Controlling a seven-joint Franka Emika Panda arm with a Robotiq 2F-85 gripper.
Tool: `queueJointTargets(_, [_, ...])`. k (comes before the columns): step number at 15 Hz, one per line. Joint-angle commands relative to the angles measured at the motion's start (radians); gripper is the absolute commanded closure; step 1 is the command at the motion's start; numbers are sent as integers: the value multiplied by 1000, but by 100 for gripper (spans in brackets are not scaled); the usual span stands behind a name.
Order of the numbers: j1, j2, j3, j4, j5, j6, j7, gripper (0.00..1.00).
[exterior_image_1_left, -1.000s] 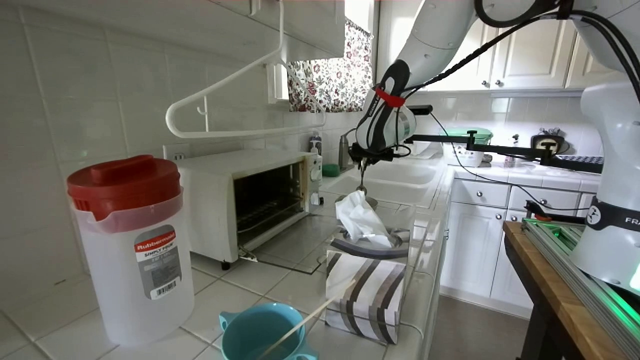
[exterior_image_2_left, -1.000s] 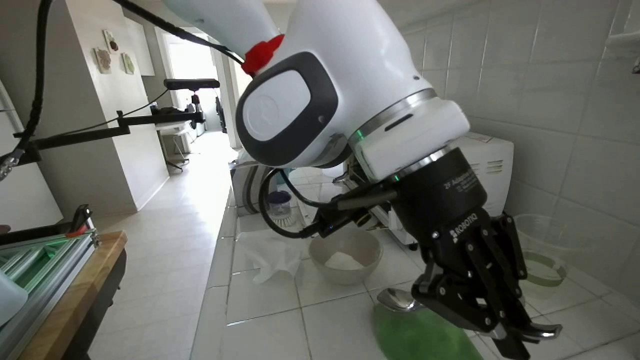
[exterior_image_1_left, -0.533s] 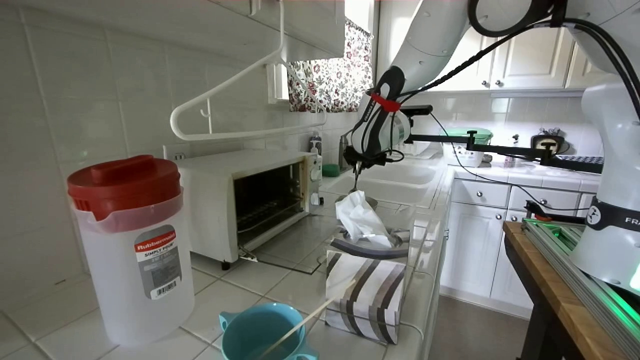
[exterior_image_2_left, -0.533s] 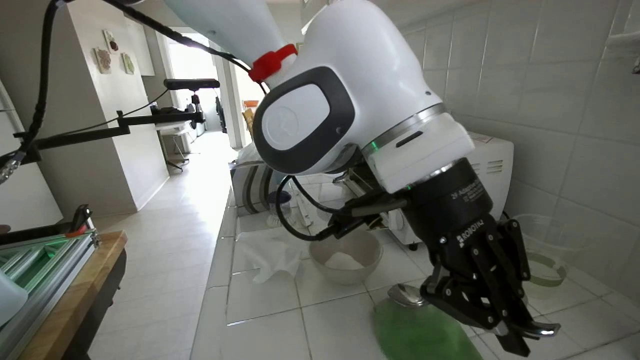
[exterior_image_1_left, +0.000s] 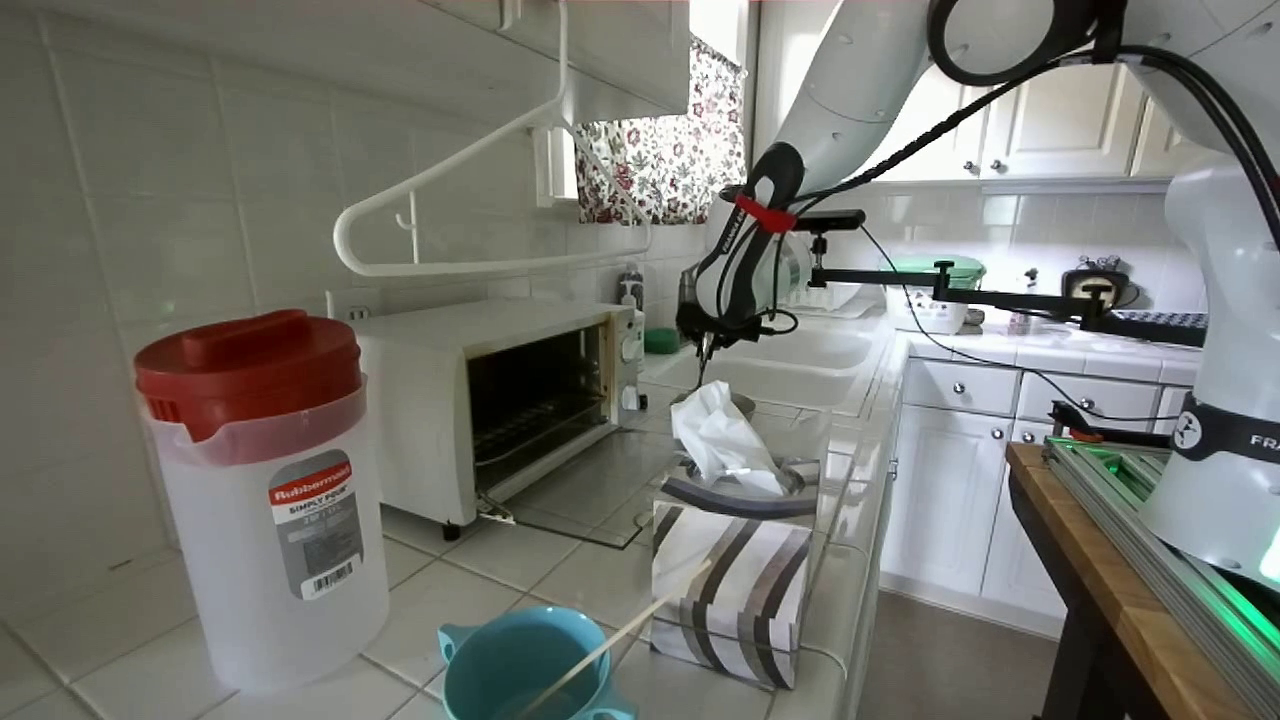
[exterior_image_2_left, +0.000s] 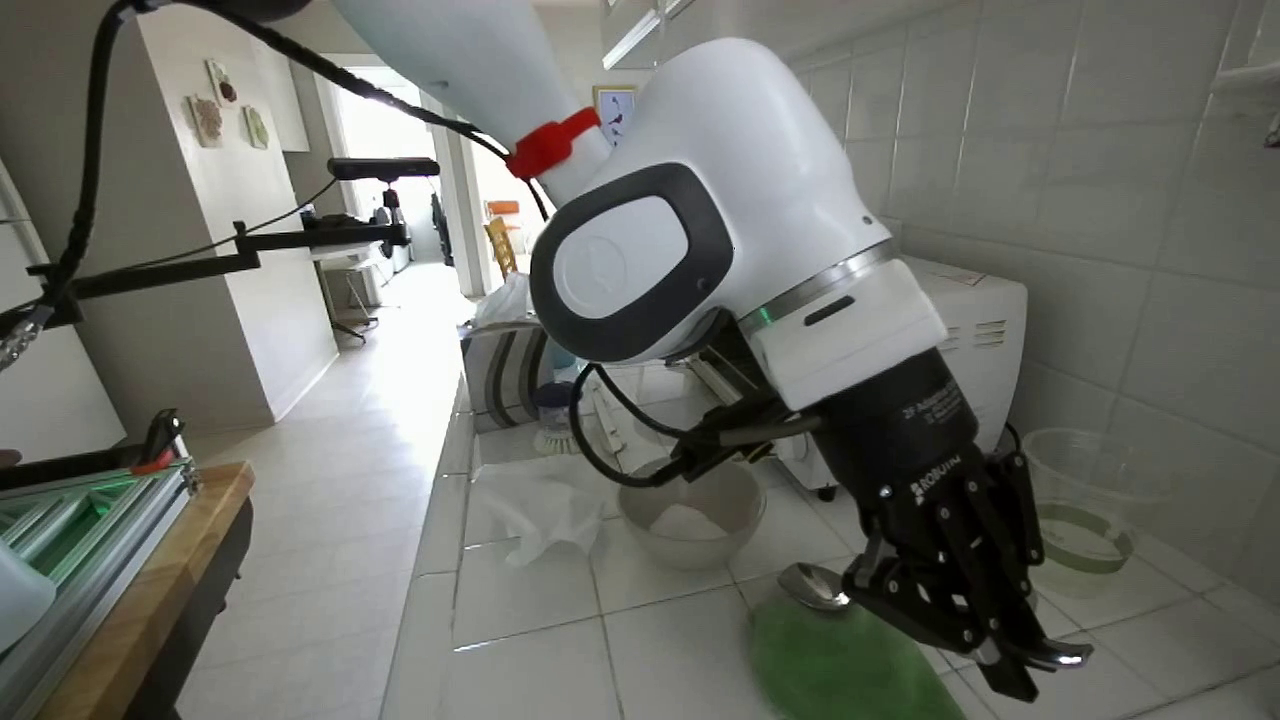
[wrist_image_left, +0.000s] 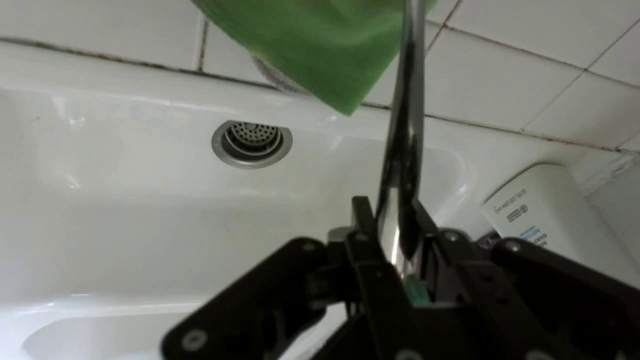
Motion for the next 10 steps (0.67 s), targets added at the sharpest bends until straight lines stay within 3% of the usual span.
queueJointTargets(1, [-21,4,22,29,-48,-21,44,95])
queueJointTargets(10, [-18,9,13,34,-105,-65,78,95])
